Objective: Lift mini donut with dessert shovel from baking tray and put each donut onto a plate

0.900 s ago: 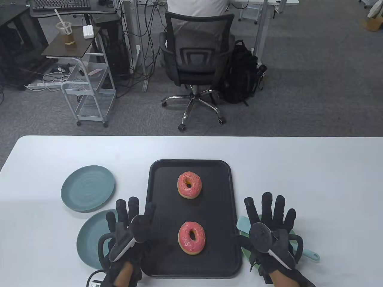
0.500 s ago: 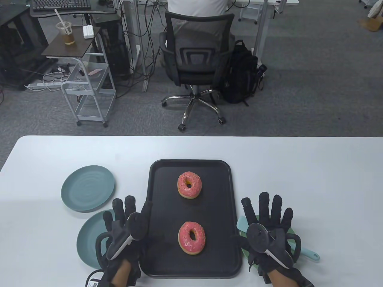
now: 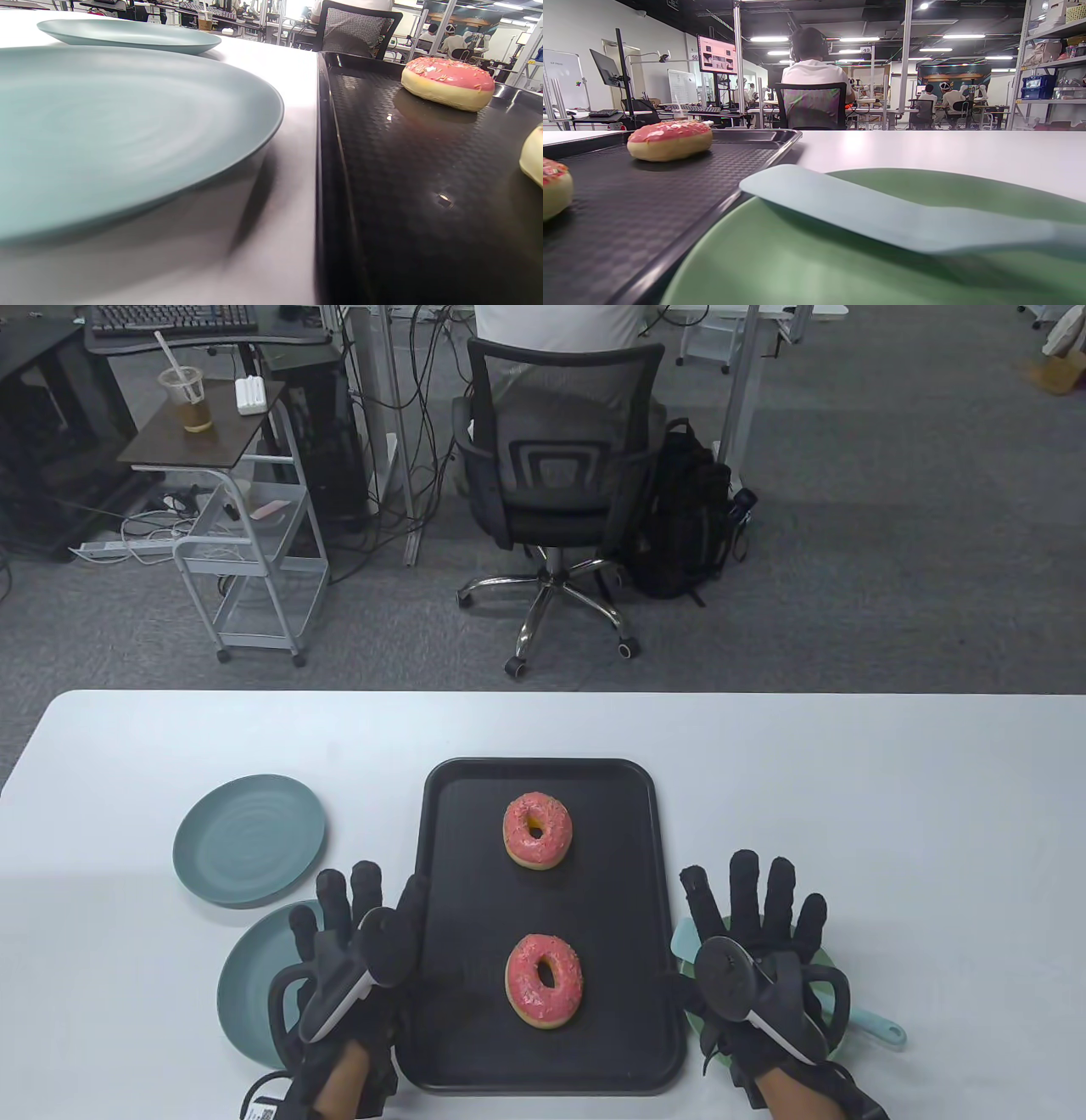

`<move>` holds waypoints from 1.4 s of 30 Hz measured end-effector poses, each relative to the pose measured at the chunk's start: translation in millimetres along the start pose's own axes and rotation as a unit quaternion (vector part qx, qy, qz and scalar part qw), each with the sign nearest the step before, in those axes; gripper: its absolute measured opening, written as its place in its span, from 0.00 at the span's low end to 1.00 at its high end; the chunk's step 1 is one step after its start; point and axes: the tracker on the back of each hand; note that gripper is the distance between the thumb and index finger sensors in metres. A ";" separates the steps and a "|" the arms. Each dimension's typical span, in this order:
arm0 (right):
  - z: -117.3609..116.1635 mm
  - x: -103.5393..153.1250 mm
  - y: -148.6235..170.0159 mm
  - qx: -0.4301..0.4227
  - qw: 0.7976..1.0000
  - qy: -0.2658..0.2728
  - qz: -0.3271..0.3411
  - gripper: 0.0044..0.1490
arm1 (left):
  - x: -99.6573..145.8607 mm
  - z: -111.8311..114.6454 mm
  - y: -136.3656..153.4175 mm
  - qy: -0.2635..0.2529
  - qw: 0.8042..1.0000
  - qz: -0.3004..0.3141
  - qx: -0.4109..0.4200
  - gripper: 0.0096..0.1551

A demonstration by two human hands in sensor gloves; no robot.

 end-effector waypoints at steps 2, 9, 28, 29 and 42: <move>0.5 0.0 -0.4 0.001 1.000 -0.001 0.000 0.75 | -0.3 0.1 0.4 0.002 1.000 -0.001 0.000 0.62; 1.0 0.5 -1.2 0.002 1.000 -0.002 0.005 0.75 | 0.3 0.1 1.6 0.005 1.000 -0.007 -0.002 0.61; 3.5 3.9 6.1 -0.010 1.000 -0.014 0.004 0.74 | -9.6 -5.3 127.9 0.068 0.949 -0.263 0.157 0.63; 4.0 3.9 7.4 -0.011 1.000 -0.014 0.002 0.74 | -9.7 -3.1 133.9 0.078 0.943 -0.279 0.162 0.63; 6.9 2.9 18.1 -0.027 0.999 -0.016 -0.015 0.74 | -12.8 9.2 150.8 0.115 0.908 -0.386 0.120 0.56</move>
Point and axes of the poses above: the tracker on the back of each hand, its own y axis roughly to the little-finger side, its own x axis roughly from the fingertips to the wrist, z = x × y, and after that the axes turned 7 degrees about y, right-handed
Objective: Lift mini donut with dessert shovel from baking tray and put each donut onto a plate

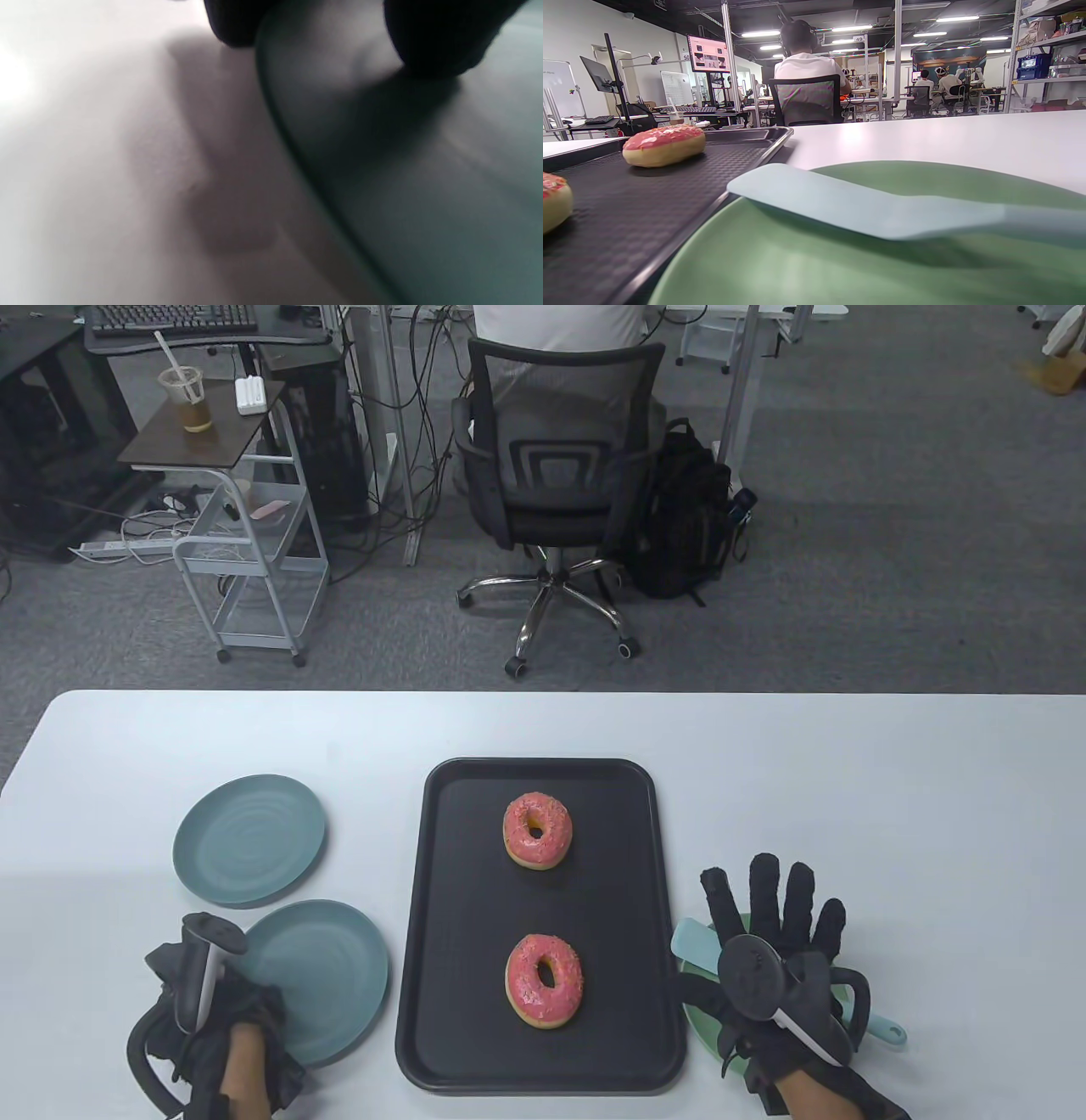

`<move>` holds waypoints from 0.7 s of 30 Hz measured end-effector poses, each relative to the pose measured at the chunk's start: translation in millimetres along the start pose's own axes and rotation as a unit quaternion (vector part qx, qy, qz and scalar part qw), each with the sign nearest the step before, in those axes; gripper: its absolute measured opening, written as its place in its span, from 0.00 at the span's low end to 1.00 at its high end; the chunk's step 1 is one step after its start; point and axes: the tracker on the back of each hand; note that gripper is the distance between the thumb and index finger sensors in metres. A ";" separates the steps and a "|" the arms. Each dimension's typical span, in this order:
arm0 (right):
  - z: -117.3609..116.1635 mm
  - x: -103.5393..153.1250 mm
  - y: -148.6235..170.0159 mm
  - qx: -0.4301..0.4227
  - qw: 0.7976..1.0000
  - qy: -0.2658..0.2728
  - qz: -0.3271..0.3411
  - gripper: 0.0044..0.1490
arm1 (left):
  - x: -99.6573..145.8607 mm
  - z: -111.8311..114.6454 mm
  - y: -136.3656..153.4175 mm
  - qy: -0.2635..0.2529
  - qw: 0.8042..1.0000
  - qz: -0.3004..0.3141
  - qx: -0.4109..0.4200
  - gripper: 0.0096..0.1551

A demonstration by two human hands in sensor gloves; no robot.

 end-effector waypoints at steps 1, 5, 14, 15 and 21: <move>0.4 0.0 -0.1 0.000 1.000 0.000 -0.001 0.74 | 1.0 -1.0 0.7 -0.003 1.000 -0.001 0.004 0.55; 0.6 0.1 0.7 -0.001 1.000 0.000 -0.002 0.74 | -1.8 -2.4 7.3 0.006 1.000 -0.011 0.022 0.50; 1.2 0.3 1.7 -0.002 1.000 -0.002 -0.006 0.74 | 13.0 -27.7 28.1 -0.018 0.991 0.016 0.132 0.25; 1.3 0.3 1.9 -0.003 1.000 -0.002 -0.007 0.74 | 17.6 -32.5 30.2 -0.026 0.989 0.026 0.145 0.24; 1.5 0.3 2.8 -0.003 1.000 -0.003 -0.009 0.74 | 45.3 -53.0 37.0 -0.104 0.972 0.073 0.198 0.23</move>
Point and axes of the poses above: the tracker on the back of each hand, its own y axis roughly to the little-finger side, its own x axis roughly from the fingertips to the wrist, z = x × y, and after that the axes turned 7 degrees about y, right-handed
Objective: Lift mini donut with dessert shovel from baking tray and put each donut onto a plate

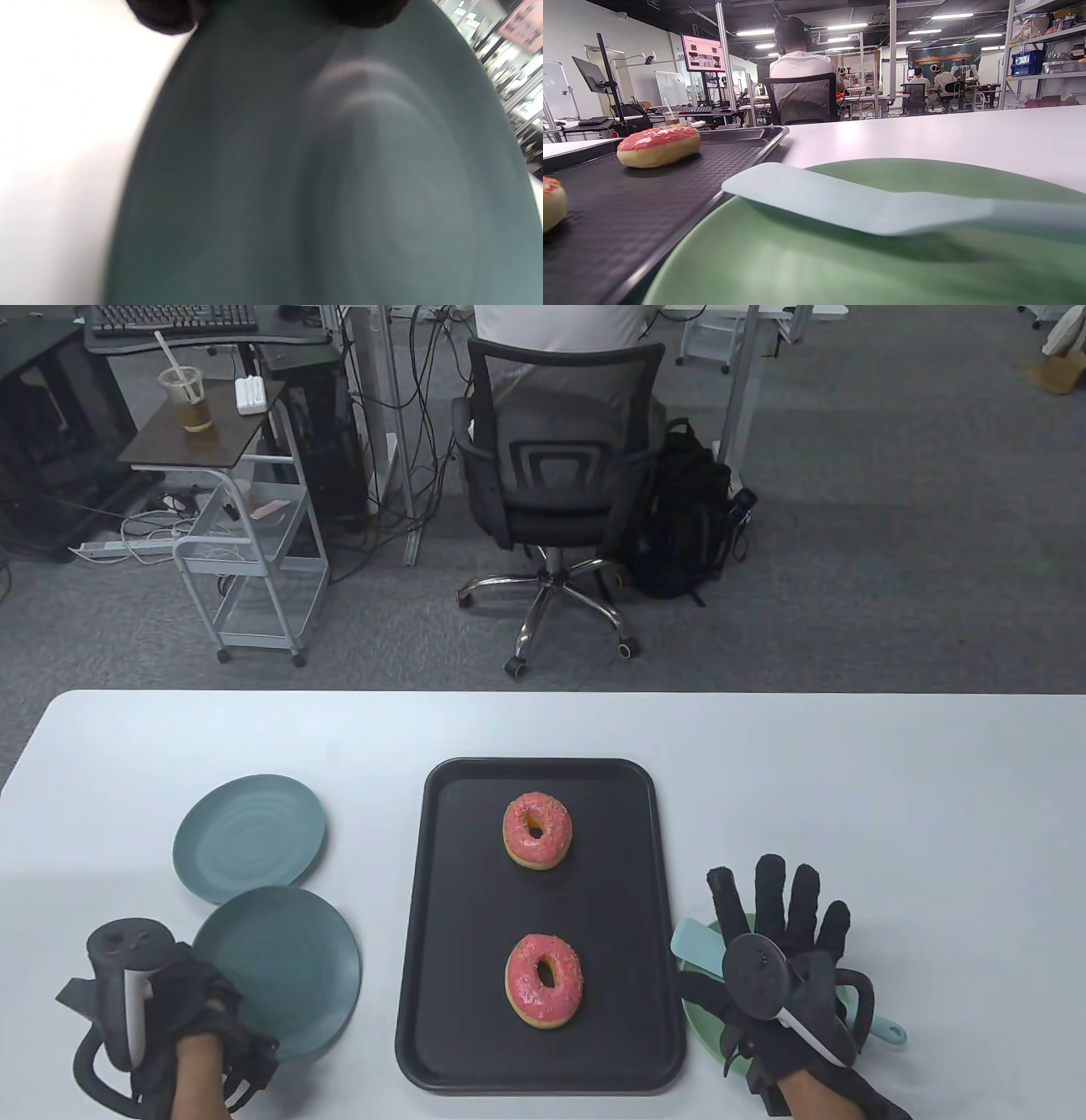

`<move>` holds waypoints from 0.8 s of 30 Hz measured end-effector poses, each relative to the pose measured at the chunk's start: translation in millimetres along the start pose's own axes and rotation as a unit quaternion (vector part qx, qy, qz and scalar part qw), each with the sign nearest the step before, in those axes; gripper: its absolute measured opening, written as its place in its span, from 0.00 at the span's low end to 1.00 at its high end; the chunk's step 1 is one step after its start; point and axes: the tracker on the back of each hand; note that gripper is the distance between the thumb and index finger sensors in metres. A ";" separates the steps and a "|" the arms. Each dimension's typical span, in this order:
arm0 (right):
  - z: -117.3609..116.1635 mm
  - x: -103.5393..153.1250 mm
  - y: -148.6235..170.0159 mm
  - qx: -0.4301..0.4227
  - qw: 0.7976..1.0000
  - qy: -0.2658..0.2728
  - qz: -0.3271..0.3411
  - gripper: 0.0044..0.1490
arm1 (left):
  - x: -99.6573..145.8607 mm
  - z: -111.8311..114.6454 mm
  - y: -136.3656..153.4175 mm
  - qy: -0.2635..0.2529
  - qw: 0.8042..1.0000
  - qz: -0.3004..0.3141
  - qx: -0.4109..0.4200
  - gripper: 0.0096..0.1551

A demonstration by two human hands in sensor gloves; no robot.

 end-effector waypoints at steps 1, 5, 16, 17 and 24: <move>0.0 -0.1 0.1 0.000 1.000 -0.001 -0.001 0.74 | 3.3 -1.8 -1.5 -0.006 1.000 0.013 0.011 0.23; 0.5 -0.3 0.8 -0.001 1.000 0.000 -0.004 0.74 | 16.2 -2.2 -13.6 -0.012 0.996 0.074 0.037 0.23; -0.2 -0.8 1.9 0.004 1.000 -0.008 -0.011 0.75 | 35.4 44.0 -57.4 0.129 0.963 0.222 0.089 0.24; -0.5 -1.0 2.3 0.004 1.000 -0.009 -0.012 0.74 | 38.4 50.2 -62.5 0.146 0.957 0.232 0.090 0.24; -3.6 -2.6 3.2 0.013 1.000 -0.021 -0.016 0.74 | 61.4 91.1 -89.6 0.232 0.926 0.289 0.074 0.24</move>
Point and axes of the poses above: the tracker on the back of each hand, its own y axis roughly to the little-finger side, its own x axis roughly from the fingertips to the wrist, z = x × y, and after that the axes turned 7 degrees about y, right-handed
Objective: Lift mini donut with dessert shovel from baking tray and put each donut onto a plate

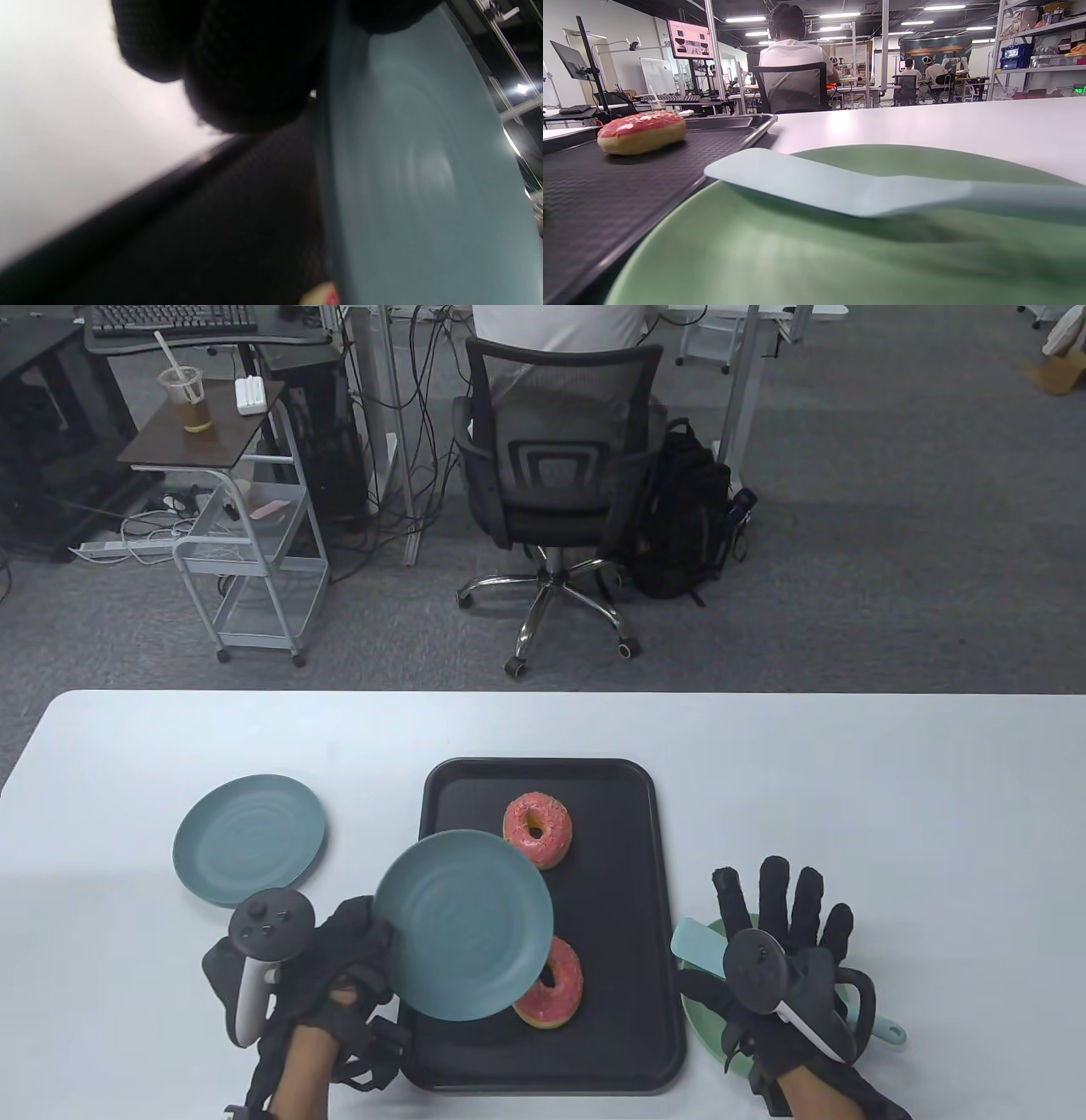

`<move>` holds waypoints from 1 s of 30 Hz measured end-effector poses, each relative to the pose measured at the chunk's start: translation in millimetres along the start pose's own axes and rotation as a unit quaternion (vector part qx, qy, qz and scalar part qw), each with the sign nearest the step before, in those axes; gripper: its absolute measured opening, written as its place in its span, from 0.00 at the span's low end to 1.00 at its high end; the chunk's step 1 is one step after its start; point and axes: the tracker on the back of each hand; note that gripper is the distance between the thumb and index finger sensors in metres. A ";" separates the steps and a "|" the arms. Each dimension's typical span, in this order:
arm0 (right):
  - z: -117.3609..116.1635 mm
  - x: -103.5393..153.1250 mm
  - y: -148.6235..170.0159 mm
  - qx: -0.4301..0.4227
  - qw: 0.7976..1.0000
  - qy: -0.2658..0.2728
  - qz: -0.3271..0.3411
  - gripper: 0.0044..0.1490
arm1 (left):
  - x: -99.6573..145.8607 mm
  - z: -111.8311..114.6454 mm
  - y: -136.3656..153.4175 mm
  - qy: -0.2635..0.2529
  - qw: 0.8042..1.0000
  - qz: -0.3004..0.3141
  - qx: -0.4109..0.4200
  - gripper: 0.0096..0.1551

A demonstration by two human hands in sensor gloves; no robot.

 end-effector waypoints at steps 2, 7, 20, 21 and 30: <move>-1.0 -0.3 -0.2 0.003 1.000 -0.003 0.000 0.74 | -3.9 16.3 -5.4 0.033 0.999 0.007 -0.003 0.24; -2.8 -0.6 -0.8 0.008 1.000 -0.008 -0.001 0.74 | -4.8 40.8 -17.8 0.072 0.997 0.024 -0.026 0.24; 16.0 11.9 -27.7 -0.142 0.988 0.037 0.056 0.63 | -5.1 58.1 -23.1 0.108 0.993 0.036 -0.031 0.24; 15.9 13.4 -32.4 -0.152 0.986 0.037 0.061 0.61 | -4.5 58.1 -23.9 0.108 0.993 0.039 -0.032 0.24; 7.3 16.3 -47.9 -0.211 0.975 0.020 0.072 0.42 | -3.8 60.7 -25.9 0.127 0.990 0.063 -0.012 0.24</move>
Point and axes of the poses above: the tracker on the back of each hand, its own y axis roughly to the little-finger side, its own x axis roughly from the fingertips to the wrist, z = x × y, and after that the axes turned 7 degrees about y, right-handed
